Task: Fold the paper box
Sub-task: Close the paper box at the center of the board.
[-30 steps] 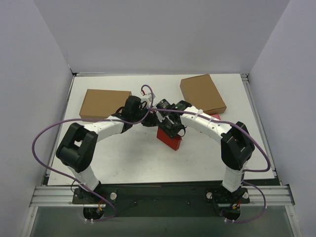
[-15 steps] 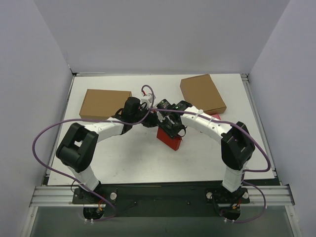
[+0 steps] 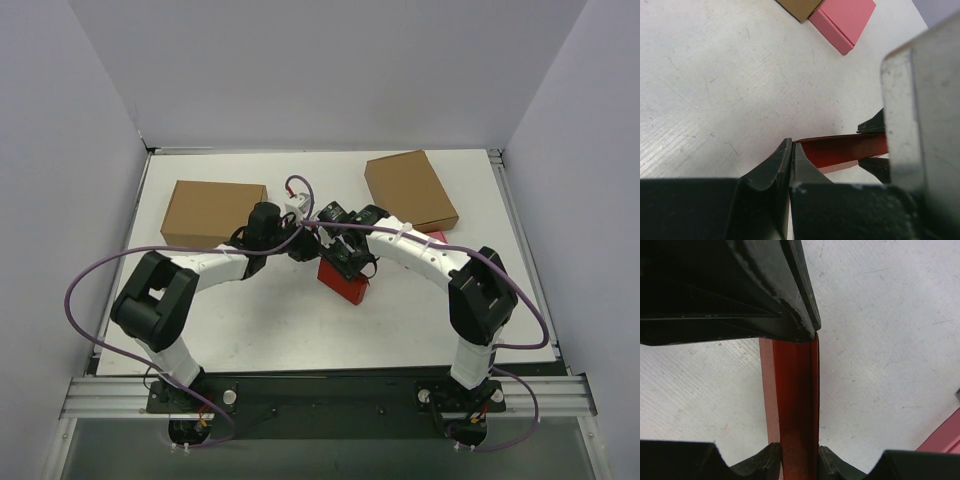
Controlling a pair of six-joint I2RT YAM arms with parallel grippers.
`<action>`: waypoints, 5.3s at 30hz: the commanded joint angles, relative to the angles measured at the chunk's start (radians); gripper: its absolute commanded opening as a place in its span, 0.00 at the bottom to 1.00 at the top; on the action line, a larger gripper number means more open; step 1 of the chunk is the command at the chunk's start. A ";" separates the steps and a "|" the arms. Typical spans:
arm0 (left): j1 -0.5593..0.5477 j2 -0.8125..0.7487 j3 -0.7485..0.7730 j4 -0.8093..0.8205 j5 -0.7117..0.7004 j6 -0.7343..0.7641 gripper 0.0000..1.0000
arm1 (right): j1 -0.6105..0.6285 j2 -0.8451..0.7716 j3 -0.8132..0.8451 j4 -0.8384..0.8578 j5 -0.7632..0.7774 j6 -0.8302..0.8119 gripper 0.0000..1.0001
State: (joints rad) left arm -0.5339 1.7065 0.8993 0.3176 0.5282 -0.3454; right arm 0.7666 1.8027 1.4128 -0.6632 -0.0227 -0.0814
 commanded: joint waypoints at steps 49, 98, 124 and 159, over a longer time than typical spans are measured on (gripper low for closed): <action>-0.149 0.002 -0.303 -0.032 -0.232 0.077 0.00 | -0.009 -0.019 0.003 0.100 0.084 0.019 0.15; -0.121 -0.080 -0.402 -0.005 -0.382 -0.006 0.00 | -0.012 -0.062 -0.058 0.140 0.106 0.037 0.15; -0.172 -0.105 -0.378 -0.051 -0.474 -0.006 0.00 | -0.027 -0.207 -0.075 0.085 0.073 0.173 0.68; -0.198 -0.117 -0.359 -0.081 -0.499 -0.009 0.00 | -0.108 -0.206 -0.176 0.016 -0.076 0.312 0.27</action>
State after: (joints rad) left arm -0.7101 1.5303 0.6033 0.5903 0.0059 -0.3809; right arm 0.6666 1.5810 1.1988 -0.6346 -0.1204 0.2253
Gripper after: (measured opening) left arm 0.082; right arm 0.285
